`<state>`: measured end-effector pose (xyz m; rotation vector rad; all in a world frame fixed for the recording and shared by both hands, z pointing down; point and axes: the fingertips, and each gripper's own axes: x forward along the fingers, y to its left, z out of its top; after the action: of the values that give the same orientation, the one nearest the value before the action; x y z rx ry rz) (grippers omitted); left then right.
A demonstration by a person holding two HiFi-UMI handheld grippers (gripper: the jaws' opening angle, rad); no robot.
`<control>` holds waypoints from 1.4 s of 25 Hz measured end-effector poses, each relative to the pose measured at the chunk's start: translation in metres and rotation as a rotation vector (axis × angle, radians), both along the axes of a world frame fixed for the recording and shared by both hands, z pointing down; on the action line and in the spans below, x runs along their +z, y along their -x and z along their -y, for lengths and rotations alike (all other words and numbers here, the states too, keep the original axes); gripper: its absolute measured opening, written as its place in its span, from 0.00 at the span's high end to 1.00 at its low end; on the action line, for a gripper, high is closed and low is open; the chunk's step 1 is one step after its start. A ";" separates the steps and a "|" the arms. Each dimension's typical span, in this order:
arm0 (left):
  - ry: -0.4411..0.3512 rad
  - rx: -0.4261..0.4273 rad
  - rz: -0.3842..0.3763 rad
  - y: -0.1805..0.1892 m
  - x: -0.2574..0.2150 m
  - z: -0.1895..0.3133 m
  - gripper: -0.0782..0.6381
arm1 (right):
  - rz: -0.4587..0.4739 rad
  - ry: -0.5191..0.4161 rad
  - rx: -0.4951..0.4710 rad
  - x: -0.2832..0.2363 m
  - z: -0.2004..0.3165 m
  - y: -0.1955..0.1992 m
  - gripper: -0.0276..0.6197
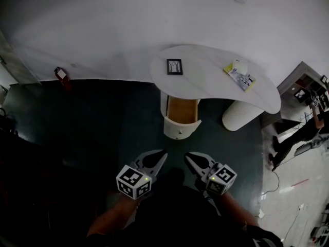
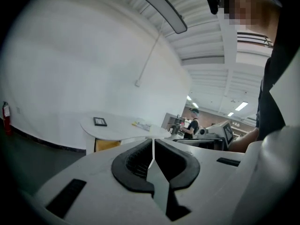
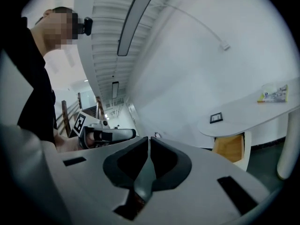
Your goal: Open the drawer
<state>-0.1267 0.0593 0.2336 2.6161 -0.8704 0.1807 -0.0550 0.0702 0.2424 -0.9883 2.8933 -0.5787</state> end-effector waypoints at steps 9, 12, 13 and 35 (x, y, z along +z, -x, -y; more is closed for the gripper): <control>-0.116 -0.020 0.019 -0.020 -0.045 -0.032 0.86 | 0.012 -0.137 0.055 -0.065 -0.039 -0.039 0.93; -0.167 -0.054 0.033 -0.038 -0.060 -0.040 0.86 | 0.021 -0.177 0.060 -0.079 -0.045 -0.063 0.93; -0.176 -0.070 0.033 -0.045 -0.065 -0.044 0.86 | 0.023 -0.186 0.058 -0.083 -0.048 -0.072 0.93; -0.321 -0.006 0.087 -0.150 -0.115 -0.076 0.86 | -0.027 -0.337 0.199 -0.137 -0.094 -0.197 0.93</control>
<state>0.0229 0.1354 0.1181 2.9204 -1.0097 0.1664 0.1421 0.1637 0.1059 -1.2114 2.7376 -0.0622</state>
